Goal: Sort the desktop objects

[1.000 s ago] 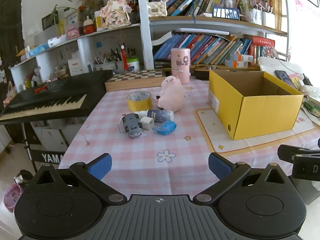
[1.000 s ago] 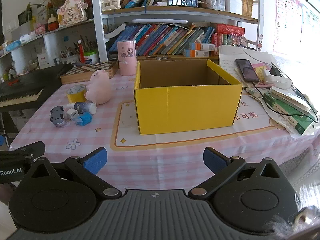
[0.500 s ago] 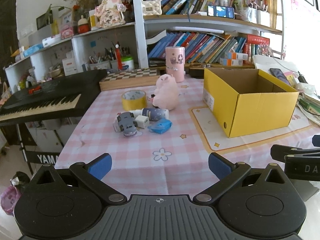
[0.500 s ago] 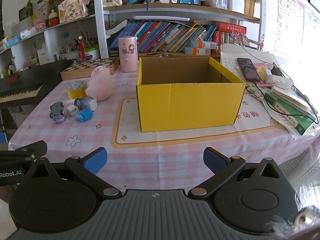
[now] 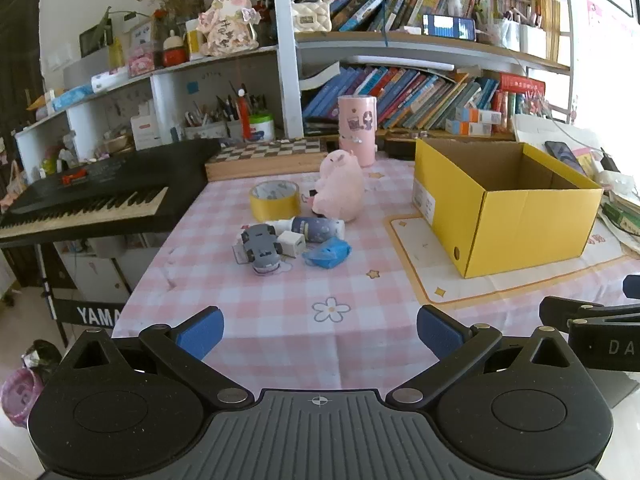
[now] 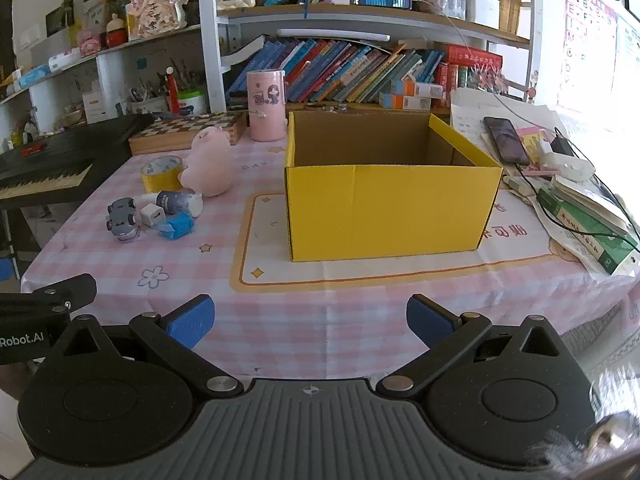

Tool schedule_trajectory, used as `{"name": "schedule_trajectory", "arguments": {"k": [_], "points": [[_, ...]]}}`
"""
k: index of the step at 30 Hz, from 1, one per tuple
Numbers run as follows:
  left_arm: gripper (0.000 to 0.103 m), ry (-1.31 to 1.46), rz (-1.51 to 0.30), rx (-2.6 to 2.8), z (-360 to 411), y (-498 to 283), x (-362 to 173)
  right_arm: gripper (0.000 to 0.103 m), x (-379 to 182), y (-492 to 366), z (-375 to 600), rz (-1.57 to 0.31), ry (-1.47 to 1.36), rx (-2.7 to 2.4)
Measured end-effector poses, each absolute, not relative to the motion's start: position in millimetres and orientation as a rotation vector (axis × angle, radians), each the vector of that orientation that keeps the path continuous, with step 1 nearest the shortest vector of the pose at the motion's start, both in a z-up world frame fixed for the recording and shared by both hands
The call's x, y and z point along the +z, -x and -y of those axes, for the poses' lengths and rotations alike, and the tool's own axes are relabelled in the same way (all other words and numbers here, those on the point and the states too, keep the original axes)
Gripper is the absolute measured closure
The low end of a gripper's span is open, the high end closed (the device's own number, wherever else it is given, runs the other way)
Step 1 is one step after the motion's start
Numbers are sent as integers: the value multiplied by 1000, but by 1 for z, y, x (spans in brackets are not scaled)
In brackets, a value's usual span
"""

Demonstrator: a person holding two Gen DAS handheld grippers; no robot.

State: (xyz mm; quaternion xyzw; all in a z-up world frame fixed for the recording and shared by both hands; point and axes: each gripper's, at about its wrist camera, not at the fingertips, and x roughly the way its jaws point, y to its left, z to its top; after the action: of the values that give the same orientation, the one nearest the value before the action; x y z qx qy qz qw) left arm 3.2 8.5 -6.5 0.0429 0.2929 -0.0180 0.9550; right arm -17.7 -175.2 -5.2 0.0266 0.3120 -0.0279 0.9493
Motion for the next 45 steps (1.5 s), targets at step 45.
{"name": "schedule_trajectory", "arguments": {"k": [45], "points": [[0, -13, -615, 141, -67, -10, -10, 15, -6, -21, 111, -636, 41, 213]]}}
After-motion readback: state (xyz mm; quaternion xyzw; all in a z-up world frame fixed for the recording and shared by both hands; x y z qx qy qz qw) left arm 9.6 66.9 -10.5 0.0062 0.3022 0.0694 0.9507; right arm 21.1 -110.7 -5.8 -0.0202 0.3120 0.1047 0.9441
